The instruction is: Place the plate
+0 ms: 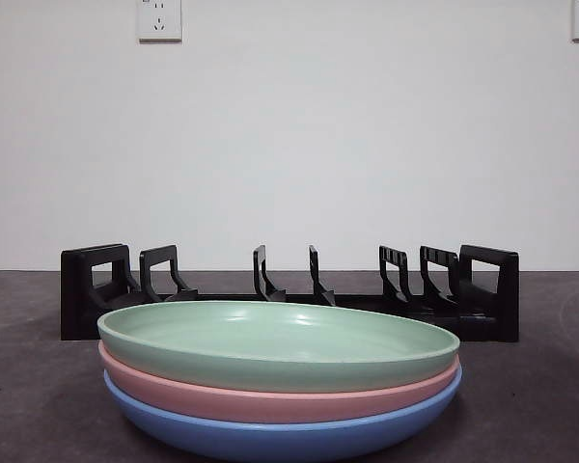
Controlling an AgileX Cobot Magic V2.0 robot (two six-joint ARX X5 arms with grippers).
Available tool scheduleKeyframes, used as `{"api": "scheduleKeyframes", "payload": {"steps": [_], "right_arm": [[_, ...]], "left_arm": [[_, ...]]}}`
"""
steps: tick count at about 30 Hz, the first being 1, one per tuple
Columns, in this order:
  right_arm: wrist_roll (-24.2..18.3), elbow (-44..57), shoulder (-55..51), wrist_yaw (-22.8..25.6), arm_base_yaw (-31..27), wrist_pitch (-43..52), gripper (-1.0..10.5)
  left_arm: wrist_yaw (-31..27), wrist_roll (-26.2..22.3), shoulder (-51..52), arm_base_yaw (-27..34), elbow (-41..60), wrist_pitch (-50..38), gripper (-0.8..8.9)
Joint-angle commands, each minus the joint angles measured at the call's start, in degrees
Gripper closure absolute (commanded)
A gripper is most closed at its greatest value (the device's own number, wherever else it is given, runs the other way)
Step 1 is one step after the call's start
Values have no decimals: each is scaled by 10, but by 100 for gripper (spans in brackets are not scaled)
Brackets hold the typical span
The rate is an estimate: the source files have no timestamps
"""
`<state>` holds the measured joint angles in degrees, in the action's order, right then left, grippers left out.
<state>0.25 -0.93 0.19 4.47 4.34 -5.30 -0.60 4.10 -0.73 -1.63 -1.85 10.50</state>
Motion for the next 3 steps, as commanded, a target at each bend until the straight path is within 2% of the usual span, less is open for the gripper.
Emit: {"api": "scheduleKeyframes", "payload": {"steps": [1,3], "right_arm": [[6,2,0,0,0,6,931],[6,2,0,0,0,6,931]], "left_arm": [[2,2,1,0,10,2,806],[2,2,1,0,10,2,806]]}}
